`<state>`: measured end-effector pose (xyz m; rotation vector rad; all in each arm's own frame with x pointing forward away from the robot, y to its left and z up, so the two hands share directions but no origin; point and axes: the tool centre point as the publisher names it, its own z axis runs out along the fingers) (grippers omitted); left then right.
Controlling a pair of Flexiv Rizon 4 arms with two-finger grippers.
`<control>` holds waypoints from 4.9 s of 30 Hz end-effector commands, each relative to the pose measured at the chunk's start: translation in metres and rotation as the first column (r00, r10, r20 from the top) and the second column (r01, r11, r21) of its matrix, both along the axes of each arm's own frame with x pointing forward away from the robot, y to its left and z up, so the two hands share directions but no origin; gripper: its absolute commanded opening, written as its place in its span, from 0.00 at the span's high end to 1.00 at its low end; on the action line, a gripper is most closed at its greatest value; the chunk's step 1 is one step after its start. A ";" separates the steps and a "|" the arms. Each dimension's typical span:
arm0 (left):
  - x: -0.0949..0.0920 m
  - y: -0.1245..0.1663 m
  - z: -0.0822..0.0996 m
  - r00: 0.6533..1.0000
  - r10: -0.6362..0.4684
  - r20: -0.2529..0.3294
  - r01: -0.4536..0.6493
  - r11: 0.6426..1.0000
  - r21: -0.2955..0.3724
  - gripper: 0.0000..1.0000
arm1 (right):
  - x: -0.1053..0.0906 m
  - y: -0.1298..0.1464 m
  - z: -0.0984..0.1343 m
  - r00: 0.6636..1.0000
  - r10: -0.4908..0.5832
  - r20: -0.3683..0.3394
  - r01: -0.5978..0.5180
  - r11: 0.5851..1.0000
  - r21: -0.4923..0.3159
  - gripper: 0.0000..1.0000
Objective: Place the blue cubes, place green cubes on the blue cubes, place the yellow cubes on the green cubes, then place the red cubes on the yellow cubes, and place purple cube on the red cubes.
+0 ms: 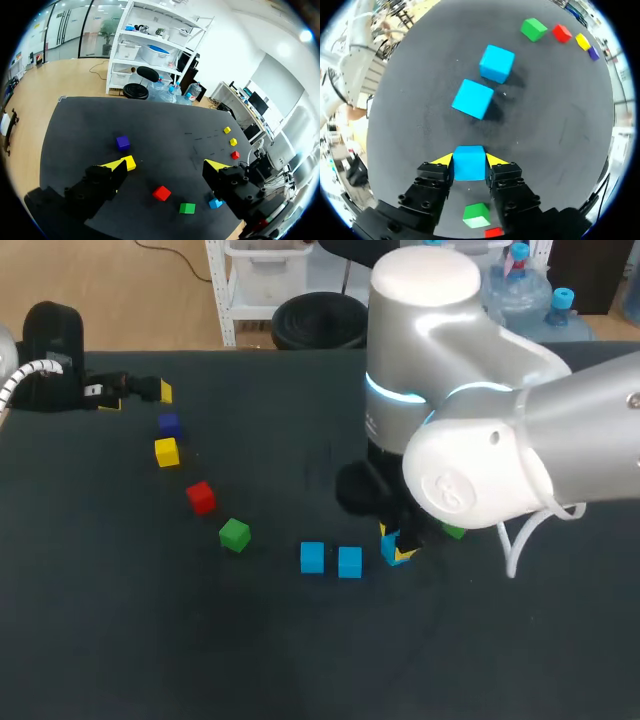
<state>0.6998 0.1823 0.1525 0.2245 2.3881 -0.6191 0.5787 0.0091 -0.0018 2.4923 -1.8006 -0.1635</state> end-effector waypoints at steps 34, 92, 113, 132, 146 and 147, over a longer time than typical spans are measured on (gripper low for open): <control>0.000 0.002 -0.001 1.000 -0.006 0.006 0.006 1.000 -0.009 0.00 | 0.023 0.018 0.031 0.966 -0.245 -0.083 0.248 0.968 0.031 0.00; 0.000 0.002 -0.001 1.000 -0.006 0.006 0.006 1.000 -0.009 0.00 | -0.019 0.007 -0.005 0.977 -0.208 0.045 0.209 0.978 -0.020 1.00; 0.000 0.002 -0.001 1.000 -0.006 0.006 0.006 1.000 -0.009 0.00 | 0.018 0.010 0.022 0.956 -0.294 0.006 0.294 0.955 -0.035 1.00; 0.000 0.002 -0.001 1.000 -0.006 0.006 0.006 1.000 -0.009 0.00 | 0.072 0.021 0.017 0.962 -0.275 0.001 0.275 0.961 -0.019 1.00; 0.000 0.002 -0.001 1.000 -0.006 0.006 0.006 1.000 -0.009 0.00 | 0.082 0.026 0.005 0.968 -0.249 -0.013 0.248 0.968 -0.037 1.00; 0.000 0.002 -0.001 1.000 -0.006 0.006 0.006 1.000 -0.009 0.00 | 0.083 0.026 0.004 0.967 -0.253 -0.013 0.252 0.967 -0.037 1.00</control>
